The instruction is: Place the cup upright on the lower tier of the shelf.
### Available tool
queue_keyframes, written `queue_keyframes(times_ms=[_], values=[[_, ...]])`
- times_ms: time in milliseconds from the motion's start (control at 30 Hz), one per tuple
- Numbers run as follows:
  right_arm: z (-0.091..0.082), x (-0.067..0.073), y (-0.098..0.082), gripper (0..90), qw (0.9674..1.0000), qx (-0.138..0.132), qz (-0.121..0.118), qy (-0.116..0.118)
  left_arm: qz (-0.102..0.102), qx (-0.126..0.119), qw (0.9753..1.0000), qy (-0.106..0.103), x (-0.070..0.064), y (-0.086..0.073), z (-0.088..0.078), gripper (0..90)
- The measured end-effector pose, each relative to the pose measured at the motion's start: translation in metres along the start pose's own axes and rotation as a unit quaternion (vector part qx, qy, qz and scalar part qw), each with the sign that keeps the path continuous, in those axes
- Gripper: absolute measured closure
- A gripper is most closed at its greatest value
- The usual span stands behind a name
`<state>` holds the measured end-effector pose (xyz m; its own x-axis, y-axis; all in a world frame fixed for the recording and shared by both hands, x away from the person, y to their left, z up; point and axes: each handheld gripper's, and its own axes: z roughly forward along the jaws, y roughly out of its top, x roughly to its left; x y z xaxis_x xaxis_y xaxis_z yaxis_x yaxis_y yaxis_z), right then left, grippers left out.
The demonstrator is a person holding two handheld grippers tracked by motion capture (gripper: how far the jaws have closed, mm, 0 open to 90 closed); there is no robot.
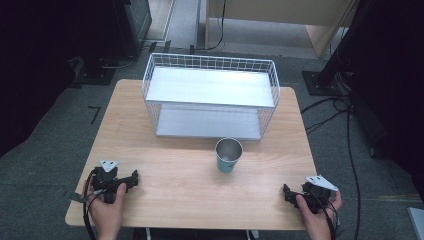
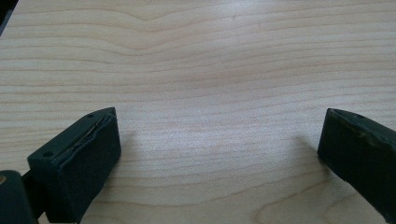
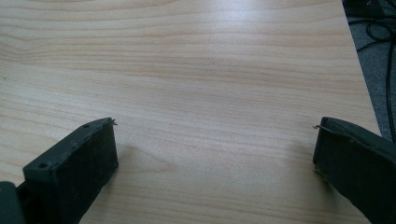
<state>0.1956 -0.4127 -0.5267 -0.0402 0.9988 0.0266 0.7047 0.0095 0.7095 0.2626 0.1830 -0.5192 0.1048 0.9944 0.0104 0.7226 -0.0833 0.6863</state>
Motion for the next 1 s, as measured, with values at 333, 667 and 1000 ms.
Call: queue_keyframes(times_ms=[333,667,1000], values=[[0.000,0.000,0.000,0.0,1.0000,0.000,0.003,-0.001,-0.004,0.001,1.0000,0.004,-0.001,0.000,0.000,0.0],[-0.006,0.007,0.004,0.0,0.9997,-0.021,0.003,0.013,-0.005,0.001,1.0000,0.004,-0.001,0.000,0.000,0.0],[-0.008,0.039,0.014,0.0,0.9978,-0.032,-0.045,0.036,-0.005,0.000,1.0000,0.005,-0.001,0.000,0.000,0.0]])
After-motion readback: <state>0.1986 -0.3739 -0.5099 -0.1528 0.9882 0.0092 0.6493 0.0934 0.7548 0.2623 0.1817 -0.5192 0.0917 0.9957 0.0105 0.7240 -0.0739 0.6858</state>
